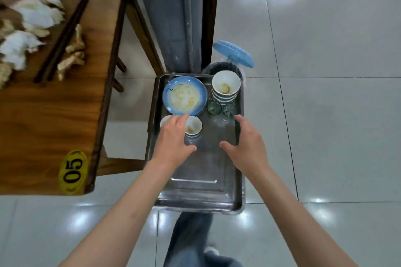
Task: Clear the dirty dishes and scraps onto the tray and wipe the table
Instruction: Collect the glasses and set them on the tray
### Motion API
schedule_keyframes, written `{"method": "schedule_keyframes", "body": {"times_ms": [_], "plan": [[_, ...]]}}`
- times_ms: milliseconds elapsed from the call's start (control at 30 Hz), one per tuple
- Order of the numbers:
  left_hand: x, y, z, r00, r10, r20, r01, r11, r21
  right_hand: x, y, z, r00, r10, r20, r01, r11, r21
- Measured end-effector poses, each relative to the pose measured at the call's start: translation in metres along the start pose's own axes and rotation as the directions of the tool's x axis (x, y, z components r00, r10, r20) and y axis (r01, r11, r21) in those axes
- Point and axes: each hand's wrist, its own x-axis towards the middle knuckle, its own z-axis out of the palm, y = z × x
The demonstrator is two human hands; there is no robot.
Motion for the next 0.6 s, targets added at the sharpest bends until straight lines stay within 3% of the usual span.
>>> {"method": "schedule_keyframes", "body": {"times_ms": [333, 467, 600], "plan": [[-0.149, -0.001, -0.059, 0.996, 0.001, -0.091, 0.001, 1.0, 0.021, -0.126, -0.051, -0.029, 0.99, -0.114, 0.087, 0.112, 0.993, 0.031], [-0.197, -0.007, -0.111, 0.991, 0.019, -0.13, -0.014, 0.999, 0.038, -0.165, -0.097, -0.045, 0.974, -0.197, 0.108, 0.195, 0.98, 0.026], [-0.24, -0.02, -0.175, 0.987, 0.016, -0.16, -0.024, 0.999, -0.049, -0.199, -0.151, -0.055, 0.955, -0.281, 0.1, 0.279, 0.96, 0.032]]}}
